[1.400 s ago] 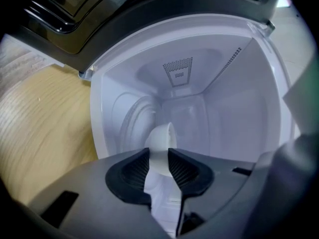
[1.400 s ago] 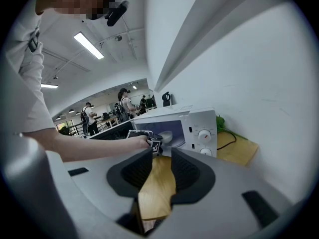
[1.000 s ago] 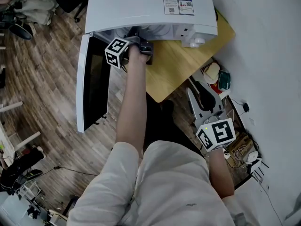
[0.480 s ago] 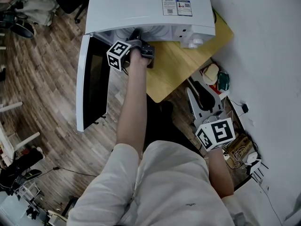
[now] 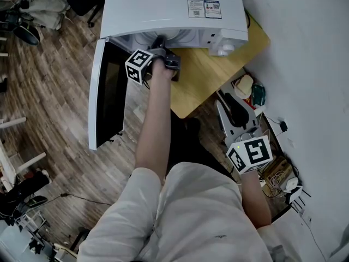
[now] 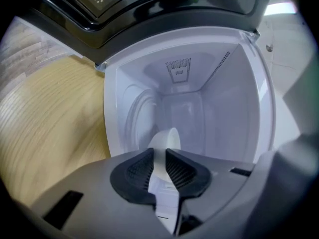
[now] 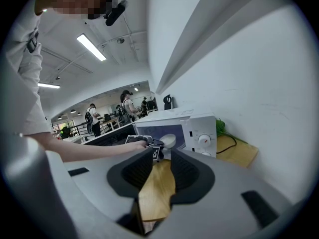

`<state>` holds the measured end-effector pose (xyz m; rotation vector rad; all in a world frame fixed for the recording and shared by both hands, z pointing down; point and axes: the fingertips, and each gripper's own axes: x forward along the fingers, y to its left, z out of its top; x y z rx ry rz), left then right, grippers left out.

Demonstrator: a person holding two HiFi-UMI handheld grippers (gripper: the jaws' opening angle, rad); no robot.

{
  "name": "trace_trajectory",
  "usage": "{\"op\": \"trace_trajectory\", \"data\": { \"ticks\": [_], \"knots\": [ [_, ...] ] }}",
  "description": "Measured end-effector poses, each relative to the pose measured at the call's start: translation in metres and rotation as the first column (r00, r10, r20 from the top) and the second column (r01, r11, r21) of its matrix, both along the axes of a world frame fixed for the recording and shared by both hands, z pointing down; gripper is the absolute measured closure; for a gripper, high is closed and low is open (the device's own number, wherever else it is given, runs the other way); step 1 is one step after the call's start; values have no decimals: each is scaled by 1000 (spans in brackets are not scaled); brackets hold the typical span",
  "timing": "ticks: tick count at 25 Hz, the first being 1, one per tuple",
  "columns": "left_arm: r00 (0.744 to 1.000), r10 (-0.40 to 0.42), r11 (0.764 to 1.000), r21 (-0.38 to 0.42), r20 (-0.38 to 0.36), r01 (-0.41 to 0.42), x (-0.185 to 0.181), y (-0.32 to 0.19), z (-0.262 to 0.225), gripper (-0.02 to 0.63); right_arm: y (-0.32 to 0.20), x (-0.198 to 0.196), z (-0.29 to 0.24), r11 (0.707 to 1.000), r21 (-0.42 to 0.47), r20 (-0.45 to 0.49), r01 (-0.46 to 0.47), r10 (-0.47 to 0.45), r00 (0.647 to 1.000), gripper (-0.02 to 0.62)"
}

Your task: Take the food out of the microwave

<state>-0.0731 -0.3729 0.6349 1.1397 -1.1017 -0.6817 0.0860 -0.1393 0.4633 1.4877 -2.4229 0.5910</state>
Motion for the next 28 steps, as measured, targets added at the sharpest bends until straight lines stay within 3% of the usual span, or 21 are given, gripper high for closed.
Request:
{"op": "trace_trajectory", "data": {
  "ticks": [11, 28],
  "knots": [
    [1000, 9, 1000, -6, 20, -9, -1, 32, -15, 543, 3, -5, -15, 999, 44, 26, 23, -24, 999, 500],
    [998, 42, 999, -25, 45, -41, 6, 120, -50, 554, 22, -6, -38, 992, 107, 53, 69, -75, 996, 503]
  ]
}}
